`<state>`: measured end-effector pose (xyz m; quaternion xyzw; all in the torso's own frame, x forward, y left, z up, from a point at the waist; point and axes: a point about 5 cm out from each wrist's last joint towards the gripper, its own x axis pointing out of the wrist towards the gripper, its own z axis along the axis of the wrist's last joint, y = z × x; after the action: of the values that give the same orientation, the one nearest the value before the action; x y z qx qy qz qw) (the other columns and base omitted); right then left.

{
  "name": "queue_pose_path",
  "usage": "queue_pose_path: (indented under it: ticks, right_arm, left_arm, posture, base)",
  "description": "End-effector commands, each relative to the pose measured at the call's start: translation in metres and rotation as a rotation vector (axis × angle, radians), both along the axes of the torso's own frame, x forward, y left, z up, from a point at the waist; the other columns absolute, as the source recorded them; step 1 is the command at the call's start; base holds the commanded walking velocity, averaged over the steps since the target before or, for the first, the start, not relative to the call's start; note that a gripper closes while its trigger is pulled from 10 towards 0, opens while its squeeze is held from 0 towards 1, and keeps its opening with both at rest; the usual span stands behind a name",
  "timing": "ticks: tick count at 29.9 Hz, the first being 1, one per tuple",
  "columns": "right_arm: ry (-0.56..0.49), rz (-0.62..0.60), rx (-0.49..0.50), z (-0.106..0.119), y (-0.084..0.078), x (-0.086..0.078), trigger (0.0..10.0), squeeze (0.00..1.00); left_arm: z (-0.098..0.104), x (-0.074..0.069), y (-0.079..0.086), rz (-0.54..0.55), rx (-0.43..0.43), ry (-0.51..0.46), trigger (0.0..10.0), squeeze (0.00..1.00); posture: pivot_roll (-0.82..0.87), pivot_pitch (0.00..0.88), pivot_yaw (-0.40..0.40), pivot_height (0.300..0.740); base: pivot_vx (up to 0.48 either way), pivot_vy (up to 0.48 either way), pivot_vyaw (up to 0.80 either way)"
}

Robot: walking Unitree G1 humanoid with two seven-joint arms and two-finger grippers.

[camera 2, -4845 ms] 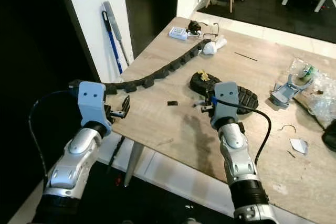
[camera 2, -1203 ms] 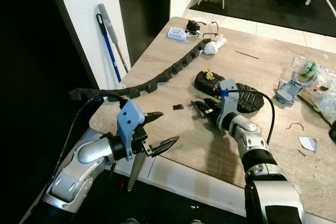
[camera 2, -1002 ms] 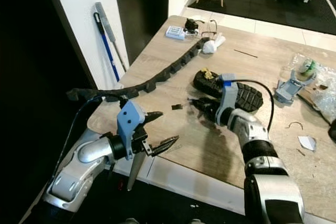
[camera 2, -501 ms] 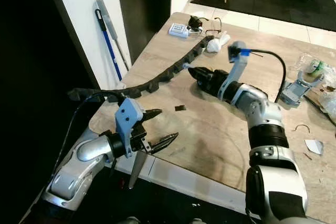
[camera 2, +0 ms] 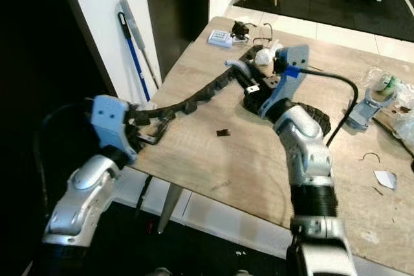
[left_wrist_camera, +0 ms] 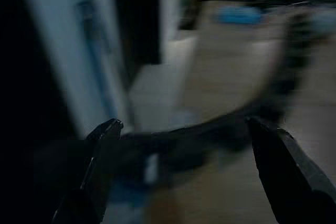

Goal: Picking trash to rubbish bin

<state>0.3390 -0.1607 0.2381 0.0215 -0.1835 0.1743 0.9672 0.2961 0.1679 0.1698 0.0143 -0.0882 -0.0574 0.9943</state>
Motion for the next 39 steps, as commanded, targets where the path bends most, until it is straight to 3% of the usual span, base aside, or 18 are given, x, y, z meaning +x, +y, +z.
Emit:
queue_pose_path:
  ticks: [1, 6, 8, 11, 16, 18, 23, 28, 33, 37, 39]
  right_arm:
    - [-0.048, -0.04, -0.032, 0.004, -0.002, -0.006, 10.0, 0.0]
    - [-0.089, -0.086, -0.098, -0.002, 0.001, -0.014, 10.0, 0.0]
    - [-0.118, -0.176, -0.178, -0.011, 0.0, -0.017, 10.0, 0.0]
    - [-0.1, -0.217, -0.187, -0.022, -0.001, -0.019, 10.0, 0.0]
    - [0.018, -0.221, -0.135, -0.05, -0.004, -0.026, 10.0, 0.0]
    - [0.018, -0.221, -0.135, -0.05, -0.004, -0.026, 10.0, 0.0]
    - [0.112, -0.174, -0.074, -0.073, 0.005, -0.05, 10.0, 0.0]
    - [0.167, -0.182, -0.053, -0.084, -0.001, -0.069, 10.0, 0.0]
    - [0.172, -0.213, -0.049, -0.087, -0.005, -0.072, 10.0, 0.0]
    - [0.157, -0.236, -0.046, -0.084, -0.004, -0.067, 10.0, 0.0]
    - [0.12, -0.198, -0.084, -0.078, 0.004, -0.056, 10.0, 0.0]
  left_arm:
    - [-0.001, -0.004, 0.0, 0.04, -0.007, 0.007, 10.0, 0.0]
    - [-0.001, -0.008, 0.005, 0.11, 0.022, -0.008, 10.0, 0.0]
    - [0.0, -0.009, 0.005, 0.15, 0.038, -0.015, 10.0, 0.0]
    - [0.001, -0.01, 0.002, 0.158, 0.06, -0.026, 10.0, 0.0]
    - [0.001, -0.008, -0.001, 0.153, 0.073, -0.022, 10.0, 0.0]
    - [0.001, -0.008, -0.001, 0.153, 0.073, -0.022, 10.0, 0.0]
    - [-0.01, -0.01, -0.002, 0.127, 0.123, 0.004, 10.0, 0.0]
    - [-0.023, -0.018, -0.001, 0.133, 0.145, 0.031, 10.0, 0.0]
    - [-0.023, -0.02, 0.004, 0.148, 0.142, 0.036, 10.0, 0.0]
    - [-0.021, -0.018, 0.012, 0.173, 0.125, 0.04, 10.0, 0.0]
    - [-0.017, -0.015, 0.015, 0.185, 0.133, 0.028, 10.0, 0.0]
  posture:
    - [-0.01, 0.09, -0.037, 0.74]
    - [-0.01, 0.086, -0.043, 0.74]
    - [-0.01, 0.077, -0.048, 0.74]
    - [-0.01, 0.071, -0.046, 0.74]
    - [0.01, 0.048, -0.043, 0.74]
    - [0.01, 0.048, -0.043, 0.74]
    - [0.0, 0.024, -0.042, 0.74]
    - [0.01, 0.0, -0.051, 0.74]
    - [0.01, 0.004, -0.053, 0.74]
    - [0.02, 0.015, -0.047, 0.74]
    - [0.03, 0.03, -0.044, 0.74]
  base:
    - [0.0, 0.0, 0.0]
    - [0.0, 0.0, 0.0]
    - [0.0, 0.0, 0.0]
    - [0.0, 0.0, 0.0]
    - [0.0, 0.0, 0.0]
    - [0.0, 0.0, 0.0]
    - [0.0, 0.0, 0.0]
    - [0.0, 0.0, 0.0]
    - [0.0, 0.0, 0.0]
    - [0.0, 0.0, 0.0]
    - [0.0, 0.0, 0.0]
